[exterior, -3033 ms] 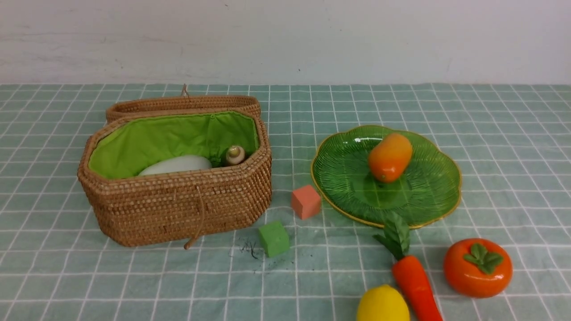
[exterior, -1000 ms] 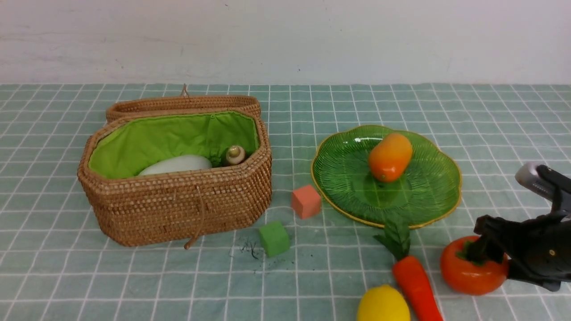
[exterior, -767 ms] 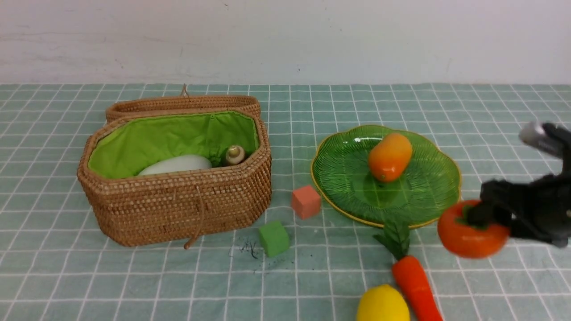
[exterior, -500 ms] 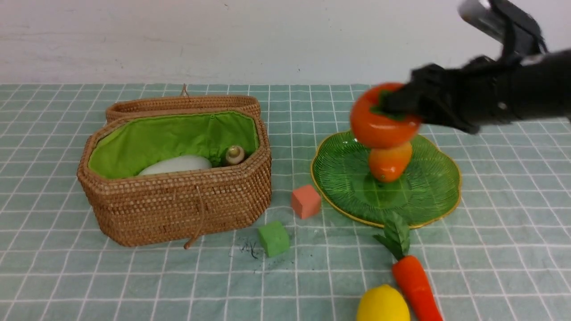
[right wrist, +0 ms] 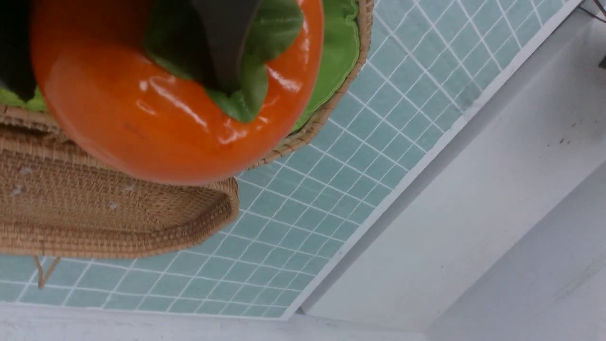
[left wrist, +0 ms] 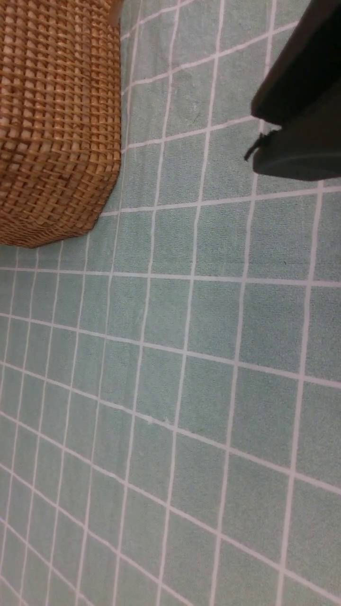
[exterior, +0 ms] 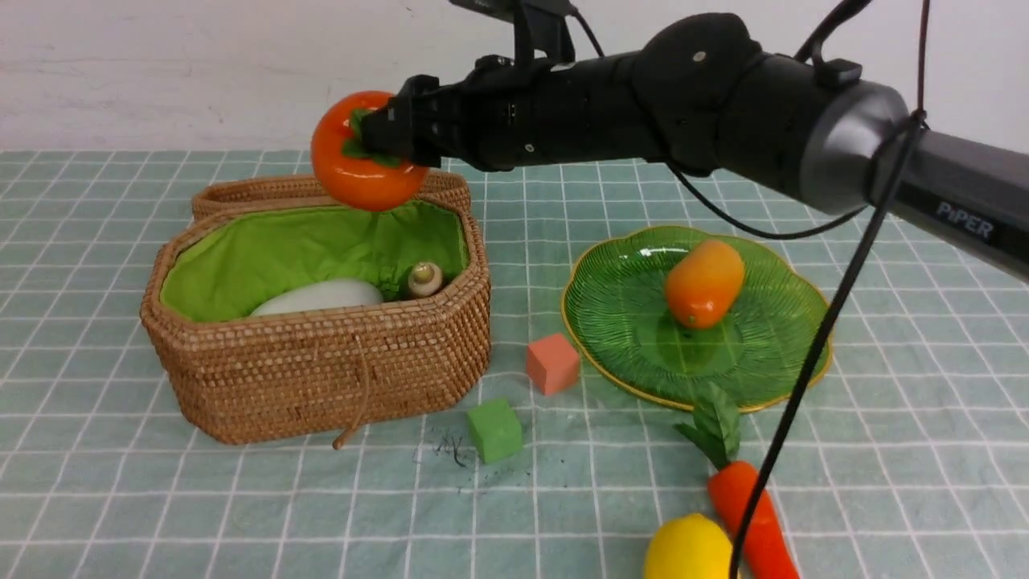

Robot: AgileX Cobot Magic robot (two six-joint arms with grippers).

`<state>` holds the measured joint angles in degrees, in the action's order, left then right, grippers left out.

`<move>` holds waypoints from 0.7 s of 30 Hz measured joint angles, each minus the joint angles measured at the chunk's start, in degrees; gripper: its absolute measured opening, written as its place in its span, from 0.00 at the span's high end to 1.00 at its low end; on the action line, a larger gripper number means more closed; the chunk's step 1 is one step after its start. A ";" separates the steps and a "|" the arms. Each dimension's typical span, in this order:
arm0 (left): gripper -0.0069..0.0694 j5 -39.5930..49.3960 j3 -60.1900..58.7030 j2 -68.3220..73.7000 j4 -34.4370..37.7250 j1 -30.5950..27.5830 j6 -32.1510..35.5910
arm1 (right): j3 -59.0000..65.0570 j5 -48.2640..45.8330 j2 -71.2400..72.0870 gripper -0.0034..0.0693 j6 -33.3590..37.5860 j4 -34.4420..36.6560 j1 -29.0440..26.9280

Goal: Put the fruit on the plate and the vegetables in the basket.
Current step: Grab a tomato with your right arm and place it on the plate on the right.

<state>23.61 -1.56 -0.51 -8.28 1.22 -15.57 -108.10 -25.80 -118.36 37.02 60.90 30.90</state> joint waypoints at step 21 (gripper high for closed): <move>0.79 0.00 0.00 0.00 0.00 0.00 0.06 | -1.86 -25.39 -3.70 0.31 -0.18 -9.86 -22.22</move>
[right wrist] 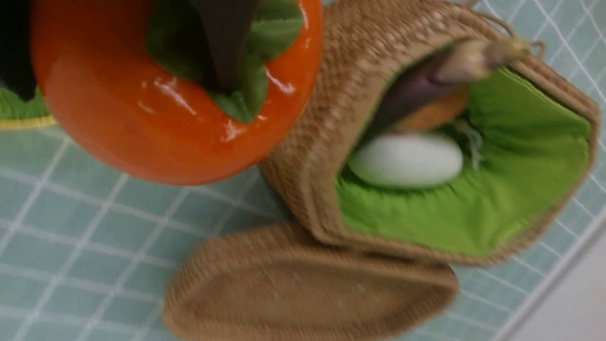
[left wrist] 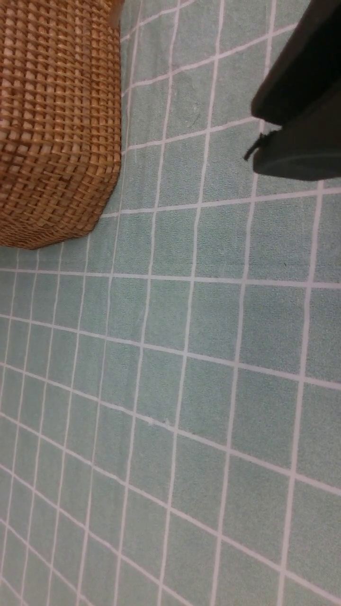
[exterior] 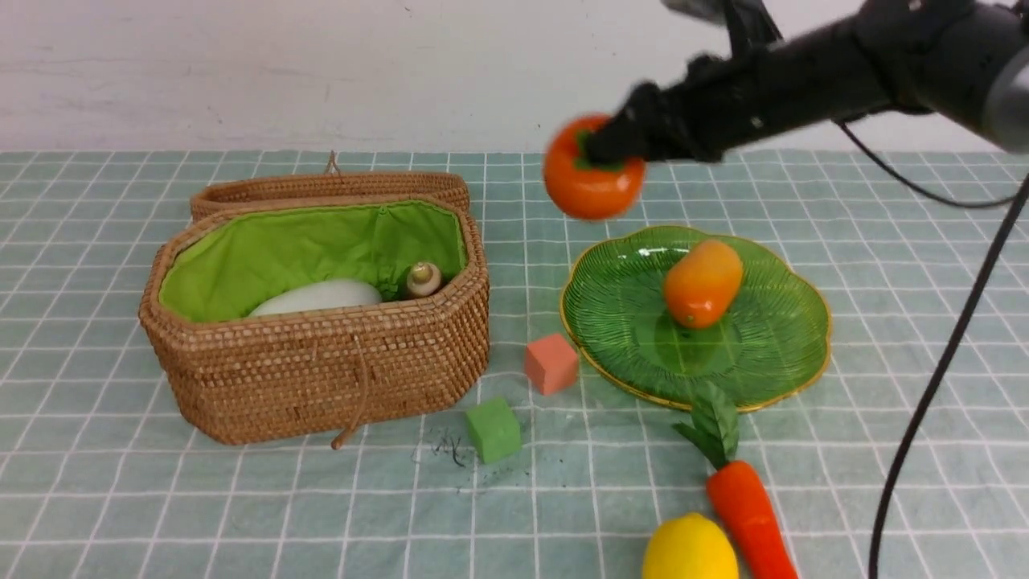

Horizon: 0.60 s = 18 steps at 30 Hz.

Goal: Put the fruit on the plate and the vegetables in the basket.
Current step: Grab a tomato with your right arm and place it on the plate on the right.

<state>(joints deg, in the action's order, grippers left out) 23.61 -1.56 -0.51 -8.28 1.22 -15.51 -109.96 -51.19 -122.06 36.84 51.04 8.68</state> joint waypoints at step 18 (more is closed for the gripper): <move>0.78 0.00 0.00 0.00 0.00 0.00 0.00 | 0.41 -8.92 -0.90 0.02 -10.06 -15.65 -1.21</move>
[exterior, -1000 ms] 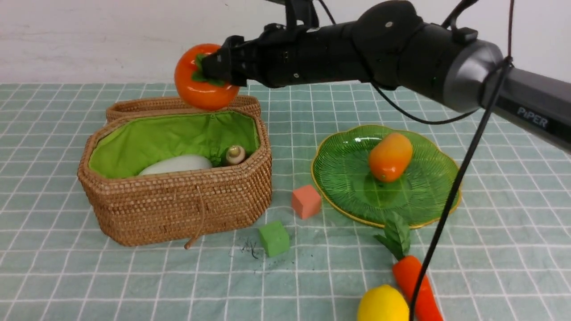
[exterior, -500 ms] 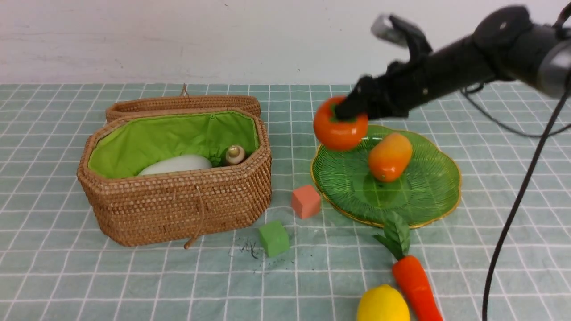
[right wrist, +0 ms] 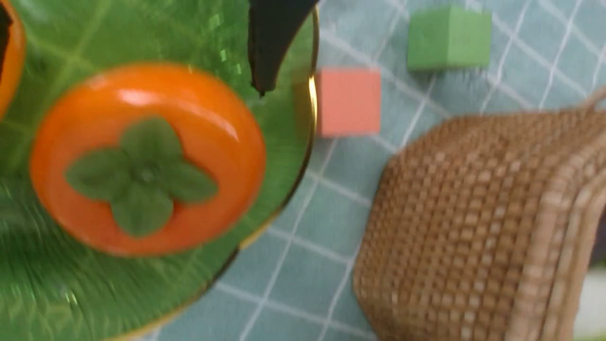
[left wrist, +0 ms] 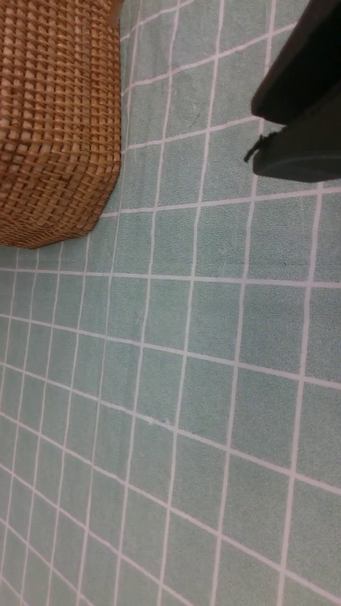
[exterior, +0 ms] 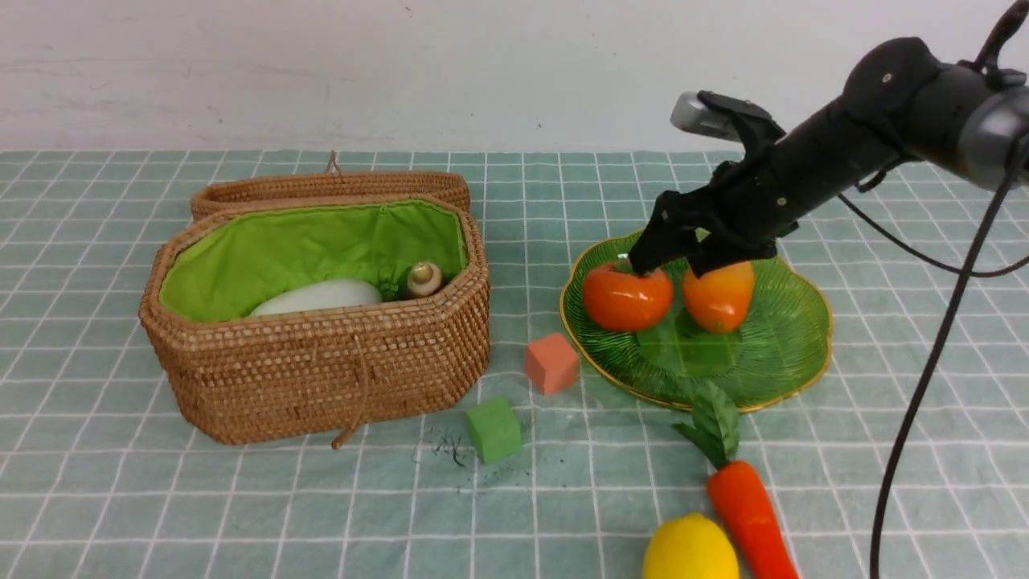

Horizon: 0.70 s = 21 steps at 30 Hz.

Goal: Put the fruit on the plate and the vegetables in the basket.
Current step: Grab a tomato with your right arm and place it on the plate on the right, then use the right arm to grab a lemon and put it into the right plate

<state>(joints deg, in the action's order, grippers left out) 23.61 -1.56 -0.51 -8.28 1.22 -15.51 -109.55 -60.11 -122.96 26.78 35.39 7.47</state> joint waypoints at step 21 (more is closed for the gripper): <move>0.78 0.00 0.00 0.00 0.00 0.00 0.05 | 53.73 10.88 34.82 0.13 -9.32 -3.29 16.54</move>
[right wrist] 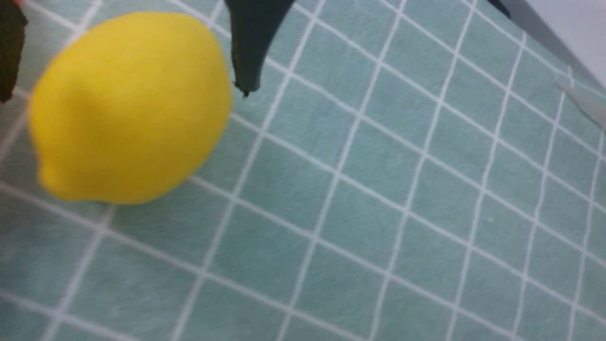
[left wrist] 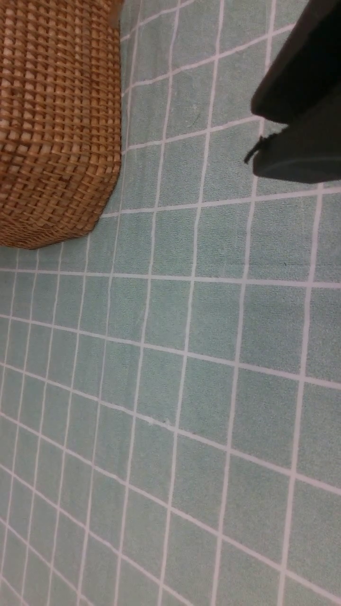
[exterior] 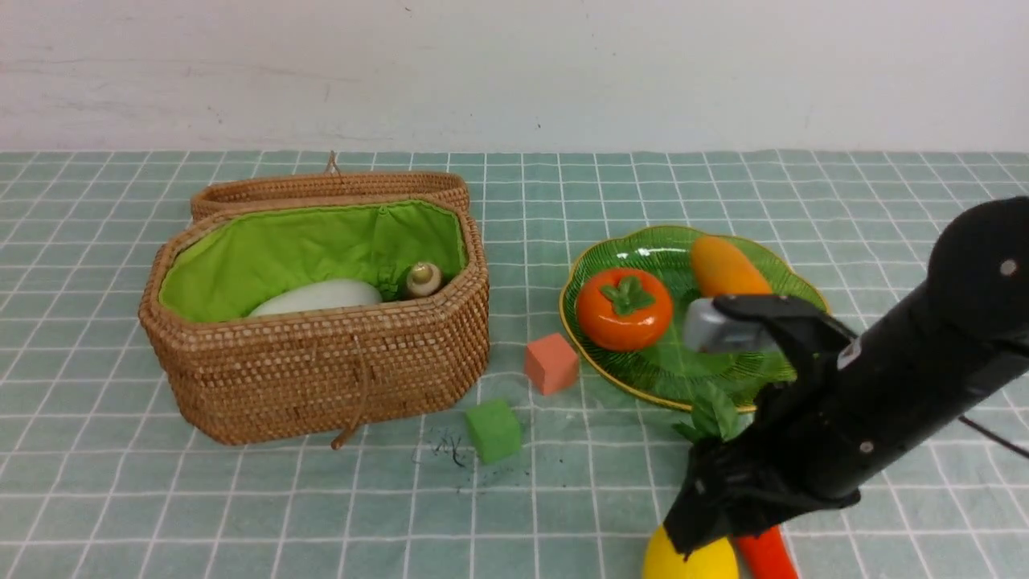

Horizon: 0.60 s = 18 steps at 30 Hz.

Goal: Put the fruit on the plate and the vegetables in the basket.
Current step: Use the right arm to grab a lemon and put it into the right plate

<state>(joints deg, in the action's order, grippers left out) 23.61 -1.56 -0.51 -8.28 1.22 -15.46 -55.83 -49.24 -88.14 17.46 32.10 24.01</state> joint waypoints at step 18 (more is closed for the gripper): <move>0.78 0.00 0.00 0.00 0.00 0.00 0.00 | 0.36 5.96 -6.42 0.19 -11.37 -7.25 4.00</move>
<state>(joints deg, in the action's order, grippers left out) 23.61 -1.56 -0.51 -8.28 1.22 -15.46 -55.47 -43.28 -94.55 6.09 24.85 28.01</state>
